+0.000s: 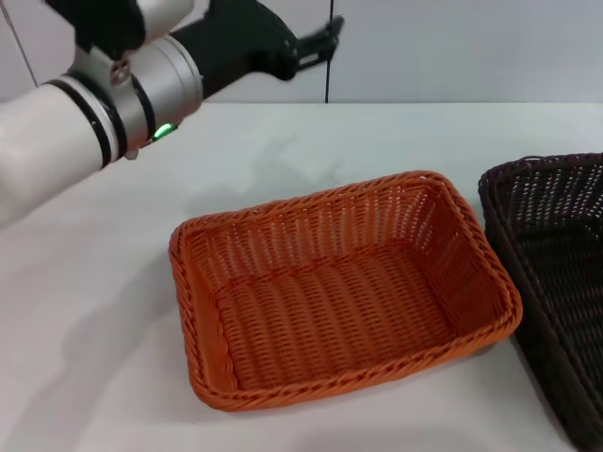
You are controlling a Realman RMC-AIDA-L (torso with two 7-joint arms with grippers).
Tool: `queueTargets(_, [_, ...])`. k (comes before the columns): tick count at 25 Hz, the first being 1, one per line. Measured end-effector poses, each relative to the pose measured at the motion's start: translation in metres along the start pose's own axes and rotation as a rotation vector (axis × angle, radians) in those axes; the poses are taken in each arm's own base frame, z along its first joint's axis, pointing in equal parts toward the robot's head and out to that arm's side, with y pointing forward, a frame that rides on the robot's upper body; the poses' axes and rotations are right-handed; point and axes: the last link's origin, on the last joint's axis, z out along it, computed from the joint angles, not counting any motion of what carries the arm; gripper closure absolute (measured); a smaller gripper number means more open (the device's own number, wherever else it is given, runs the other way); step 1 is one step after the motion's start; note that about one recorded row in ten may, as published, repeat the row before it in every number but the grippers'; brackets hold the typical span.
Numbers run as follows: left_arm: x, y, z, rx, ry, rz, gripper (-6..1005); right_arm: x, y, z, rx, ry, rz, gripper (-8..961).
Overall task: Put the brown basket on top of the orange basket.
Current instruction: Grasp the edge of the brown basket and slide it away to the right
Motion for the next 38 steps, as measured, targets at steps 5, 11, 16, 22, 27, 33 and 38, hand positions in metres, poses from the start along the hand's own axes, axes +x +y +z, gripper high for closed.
queueTargets(5, [0.002, -0.008, -0.005, 0.087, 0.091, -0.061, 146, -0.028, -0.002, 0.022, -0.097, 0.077, -0.096, 301])
queueTargets(11, [-0.019, -0.037, -0.025, 0.094, 0.372, -0.206, 147, -0.051, -0.006, 0.028, -0.139, 0.106, -0.174, 302])
queueTargets(16, [-0.042, -0.048, -0.051, 0.186, 0.576, -0.221, 147, -0.059, 0.002, 0.029, -0.218, 0.197, -0.266, 303])
queueTargets(22, [-0.050, -0.049, -0.058, 0.243, 0.603, -0.198, 147, -0.069, 0.024, 0.022, -0.470, 0.370, -0.429, 305])
queueTargets(27, [-0.053, -0.050, -0.057, 0.256, 0.599, -0.209, 146, -0.074, 0.033, 0.008, -0.603, 0.464, -0.545, 306])
queueTargets(33, [-0.054, -0.051, -0.054, 0.257, 0.592, -0.216, 146, -0.066, 0.039, -0.006, -0.717, 0.592, -0.694, 307])
queueTargets(38, [-0.059, -0.052, -0.053, 0.273, 0.578, -0.236, 146, -0.053, 0.041, -0.011, -0.765, 0.639, -0.750, 308])
